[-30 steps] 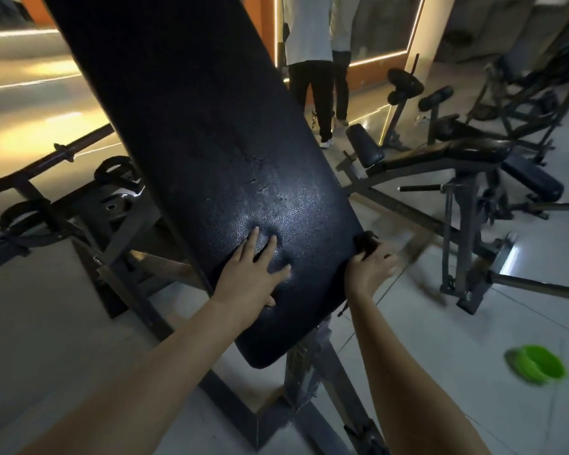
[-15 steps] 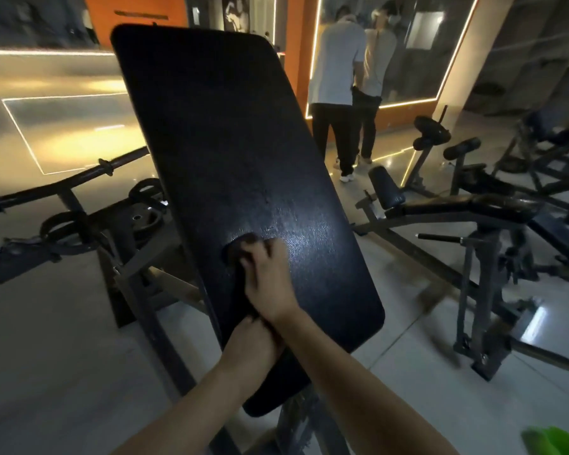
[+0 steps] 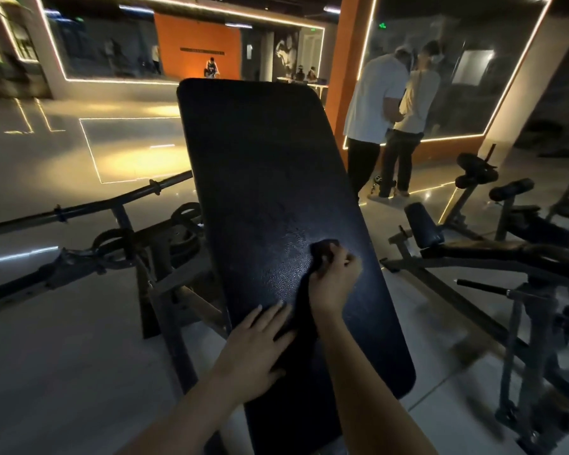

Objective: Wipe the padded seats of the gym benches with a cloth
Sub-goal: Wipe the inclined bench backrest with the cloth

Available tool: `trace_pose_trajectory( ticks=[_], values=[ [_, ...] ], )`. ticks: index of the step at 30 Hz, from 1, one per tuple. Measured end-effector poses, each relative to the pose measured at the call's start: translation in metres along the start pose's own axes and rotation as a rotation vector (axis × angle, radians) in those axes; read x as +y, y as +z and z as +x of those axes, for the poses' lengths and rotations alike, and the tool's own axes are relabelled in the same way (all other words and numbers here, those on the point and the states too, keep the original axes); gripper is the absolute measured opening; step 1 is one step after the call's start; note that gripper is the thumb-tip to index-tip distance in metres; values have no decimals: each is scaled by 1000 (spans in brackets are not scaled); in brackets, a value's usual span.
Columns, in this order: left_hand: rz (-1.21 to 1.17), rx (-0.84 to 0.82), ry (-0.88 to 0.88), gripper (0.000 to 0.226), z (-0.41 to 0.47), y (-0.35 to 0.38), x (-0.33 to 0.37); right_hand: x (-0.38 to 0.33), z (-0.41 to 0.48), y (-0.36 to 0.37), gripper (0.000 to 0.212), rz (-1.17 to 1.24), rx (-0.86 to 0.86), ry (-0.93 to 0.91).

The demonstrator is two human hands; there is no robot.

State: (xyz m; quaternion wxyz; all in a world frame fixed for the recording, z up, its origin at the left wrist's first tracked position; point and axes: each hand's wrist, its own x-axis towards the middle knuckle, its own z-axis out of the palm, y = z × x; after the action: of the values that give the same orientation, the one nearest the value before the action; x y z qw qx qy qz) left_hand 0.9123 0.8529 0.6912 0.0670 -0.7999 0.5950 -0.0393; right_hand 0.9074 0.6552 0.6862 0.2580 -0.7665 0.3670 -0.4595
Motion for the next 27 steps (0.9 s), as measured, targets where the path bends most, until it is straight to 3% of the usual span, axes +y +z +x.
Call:
trace_pose_trajectory(
  ticks=[3,5,10,15,20,23,25,27],
  values=[
    [35,109,-115,82,12,-17,-30,10,41,-15,43,-44,82,278],
    [38,155,-162,81,19,-30,-49,15,56,-20,48,-54,79,302],
    [52,253,-163,64,38,-50,-87,15,51,-12,42,18,49,158],
    [-19,364,-200,55,66,-86,-111,-27,2,12,24,45,-59,-193],
    [-21,337,-275,56,84,-111,-141,-55,-55,27,36,121,-299,-384],
    [4,218,-286,52,82,-112,-154,-48,-47,15,38,63,-323,-488],
    [6,179,-264,52,78,-109,-159,-35,-27,5,38,22,-273,-447],
    [-11,174,-223,52,75,-108,-164,-17,7,-7,38,-24,-197,-233]
  ],
)
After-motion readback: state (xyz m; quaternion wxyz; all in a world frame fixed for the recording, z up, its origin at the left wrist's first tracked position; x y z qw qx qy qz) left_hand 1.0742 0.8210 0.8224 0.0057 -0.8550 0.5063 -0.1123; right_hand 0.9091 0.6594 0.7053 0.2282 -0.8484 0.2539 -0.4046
